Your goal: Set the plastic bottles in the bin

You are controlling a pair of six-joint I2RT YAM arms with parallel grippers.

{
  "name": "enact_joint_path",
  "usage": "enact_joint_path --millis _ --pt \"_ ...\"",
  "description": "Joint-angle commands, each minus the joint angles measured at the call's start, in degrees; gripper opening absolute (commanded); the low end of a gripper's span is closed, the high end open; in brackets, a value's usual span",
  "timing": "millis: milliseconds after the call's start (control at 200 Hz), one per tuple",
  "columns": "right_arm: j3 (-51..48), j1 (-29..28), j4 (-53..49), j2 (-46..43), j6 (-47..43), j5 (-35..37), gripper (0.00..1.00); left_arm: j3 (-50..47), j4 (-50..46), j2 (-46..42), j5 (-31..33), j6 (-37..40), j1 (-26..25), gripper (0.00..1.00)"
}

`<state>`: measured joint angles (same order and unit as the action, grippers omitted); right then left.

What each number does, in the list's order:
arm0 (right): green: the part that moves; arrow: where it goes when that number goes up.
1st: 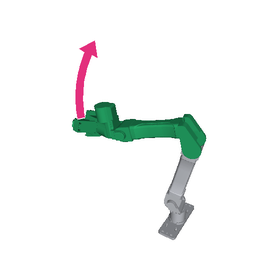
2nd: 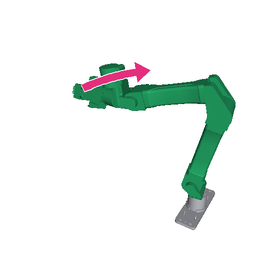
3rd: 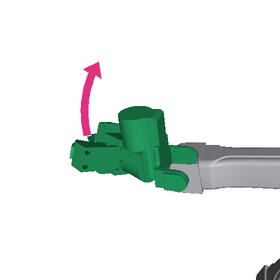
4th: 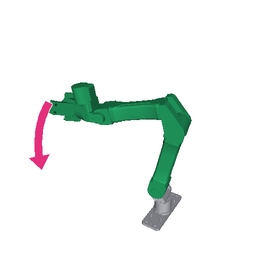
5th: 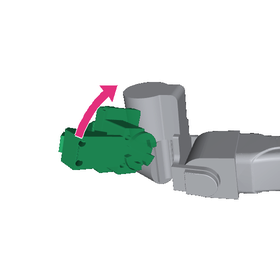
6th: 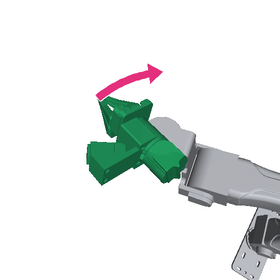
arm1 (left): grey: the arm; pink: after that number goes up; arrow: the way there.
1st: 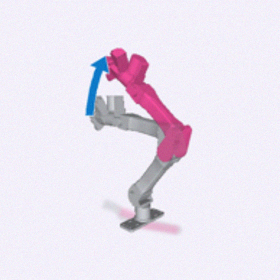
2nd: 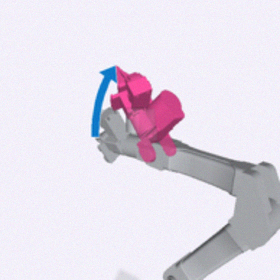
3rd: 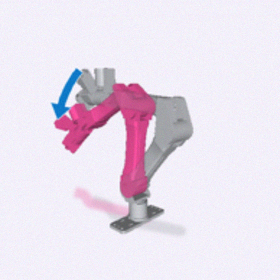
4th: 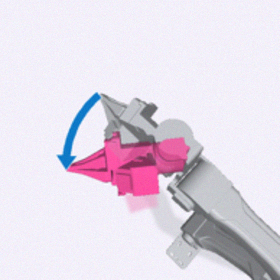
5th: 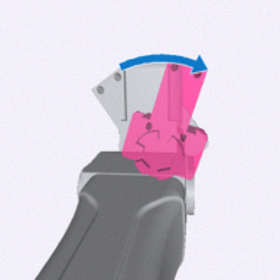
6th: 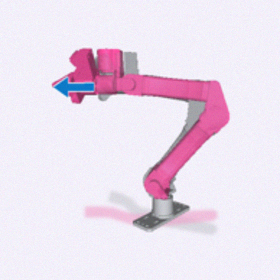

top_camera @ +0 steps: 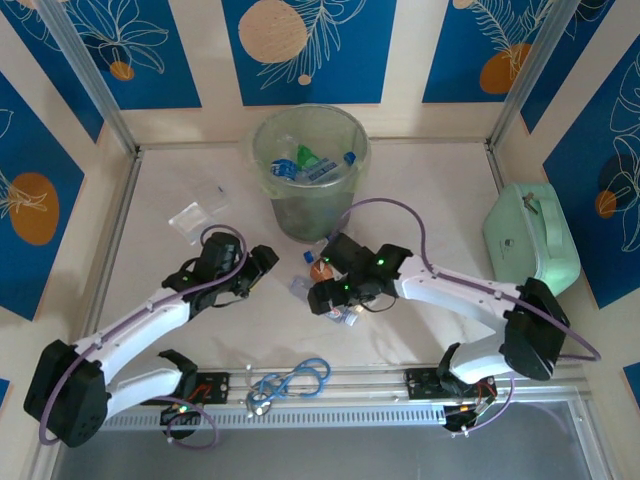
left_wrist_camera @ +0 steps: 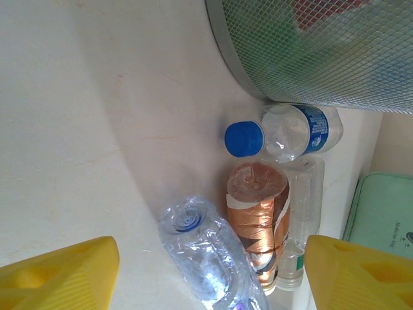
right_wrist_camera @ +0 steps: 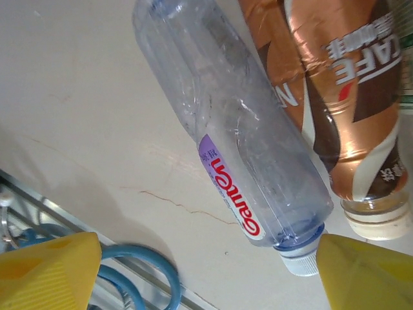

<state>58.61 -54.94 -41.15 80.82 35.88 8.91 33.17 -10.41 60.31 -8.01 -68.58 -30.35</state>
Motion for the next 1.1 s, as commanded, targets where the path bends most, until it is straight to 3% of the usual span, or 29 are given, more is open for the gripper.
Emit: enact_joint_path --millis 0,230,875,1090 --pt "2.25 -1.32 -0.41 3.5 -1.2 3.82 0.87 0.42 -3.19 -2.03 1.6 1.55 1.2 0.76" --pt "3.94 -2.16 -0.45 7.84 -1.93 7.99 0.86 -0.5 -3.31 -3.01 1.33 1.87 2.0 0.76" --pt "5.97 -5.5 -2.03 17.97 -1.95 8.8 0.82 -1.37 -1.82 -2.87 0.39 1.81 2.57 0.75" --pt "6.59 -6.93 -3.04 19.61 -1.69 9.8 0.71 -1.52 -2.33 -3.4 0.59 1.89 2.75 0.75"
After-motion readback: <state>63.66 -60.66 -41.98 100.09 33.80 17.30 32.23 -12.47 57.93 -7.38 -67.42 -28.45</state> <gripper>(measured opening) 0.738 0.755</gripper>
